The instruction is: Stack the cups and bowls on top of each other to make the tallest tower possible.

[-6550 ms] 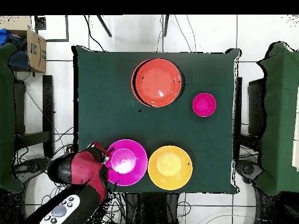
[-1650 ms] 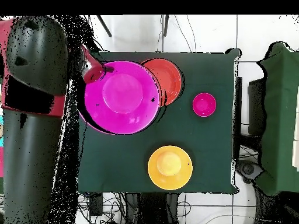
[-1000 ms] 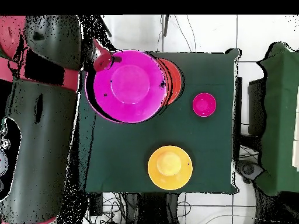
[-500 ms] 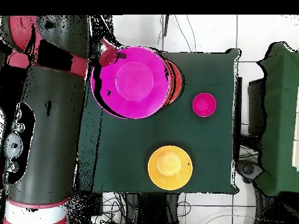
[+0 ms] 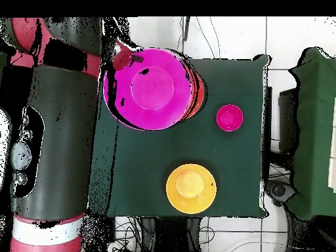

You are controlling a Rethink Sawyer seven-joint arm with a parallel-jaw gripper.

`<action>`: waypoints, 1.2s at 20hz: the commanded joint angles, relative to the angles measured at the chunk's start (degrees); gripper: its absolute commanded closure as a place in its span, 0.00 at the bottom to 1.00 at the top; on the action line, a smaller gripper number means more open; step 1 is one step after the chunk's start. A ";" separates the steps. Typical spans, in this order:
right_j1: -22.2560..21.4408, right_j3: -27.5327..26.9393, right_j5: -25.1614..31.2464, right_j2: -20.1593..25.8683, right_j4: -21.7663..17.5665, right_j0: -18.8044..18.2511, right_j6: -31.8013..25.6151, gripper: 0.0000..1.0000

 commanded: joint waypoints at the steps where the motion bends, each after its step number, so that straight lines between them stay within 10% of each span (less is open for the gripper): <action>1: 0.08 -2.01 5.05 4.13 -1.43 -1.38 -6.39 1.00; 24: 3.79 -8.81 2.48 5.32 0.11 -6.67 -11.18 1.00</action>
